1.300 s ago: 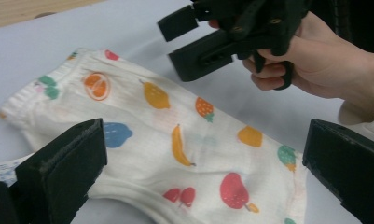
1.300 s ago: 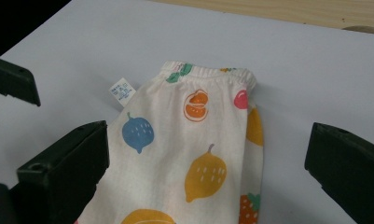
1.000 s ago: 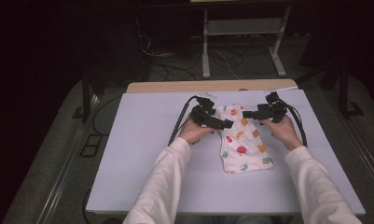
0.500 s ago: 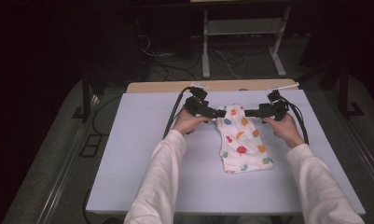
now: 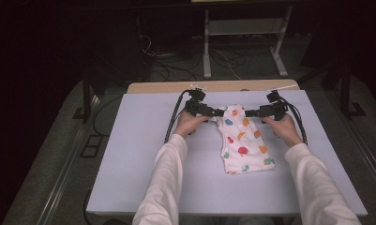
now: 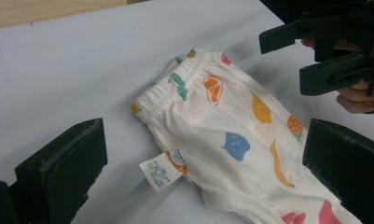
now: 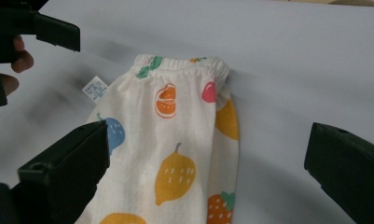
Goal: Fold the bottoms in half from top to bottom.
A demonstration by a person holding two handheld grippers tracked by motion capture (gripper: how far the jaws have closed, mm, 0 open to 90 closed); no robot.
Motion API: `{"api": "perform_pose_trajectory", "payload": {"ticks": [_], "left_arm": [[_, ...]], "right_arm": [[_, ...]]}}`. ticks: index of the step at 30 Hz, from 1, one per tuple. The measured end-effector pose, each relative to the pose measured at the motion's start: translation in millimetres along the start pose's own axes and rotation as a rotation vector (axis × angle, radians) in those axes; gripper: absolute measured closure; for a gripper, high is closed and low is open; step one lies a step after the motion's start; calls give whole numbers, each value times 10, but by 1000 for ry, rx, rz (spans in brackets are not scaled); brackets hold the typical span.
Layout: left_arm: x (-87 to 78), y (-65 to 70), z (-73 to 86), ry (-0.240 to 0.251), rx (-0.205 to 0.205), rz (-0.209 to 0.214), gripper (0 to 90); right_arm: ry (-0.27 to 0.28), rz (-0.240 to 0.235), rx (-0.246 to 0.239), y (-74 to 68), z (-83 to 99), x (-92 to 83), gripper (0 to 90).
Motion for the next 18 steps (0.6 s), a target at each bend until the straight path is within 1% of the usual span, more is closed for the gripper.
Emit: {"api": "perform_pose_trajectory", "payload": {"ticks": [5,7,10,11,14,17,18], "left_arm": [[102,-32,51,-20,-44,10,0],[138,-50,82,-35,-58,7,1],[169,-67,108,-44,-64,6,30],[180,-69,108,-41,-66,7,39],[212,-98,119,-39,-70,-10,85],[258,-109,152,-54,-88,-3,120],[276,-112,172,-63,-85,-1,134]], "right_arm": [[-3,-8,26,54,27,40,50],[3,-19,34,67,34,55,89],[16,-36,48,81,36,68,140],[20,-35,52,89,34,74,140],[22,-25,58,119,33,97,149],[22,-23,66,130,44,120,192],[17,-24,66,133,51,131,207]]}}
Point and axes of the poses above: each handheld gripper's, and its own axes: x roughly forward along the jaws, z roughly out of its underside, y roughly to its right, the point moved 10 cm from there along x, roughly forward along the jaws, and after that the axes turned 12 degrees about -z, right-handed, at the moved point
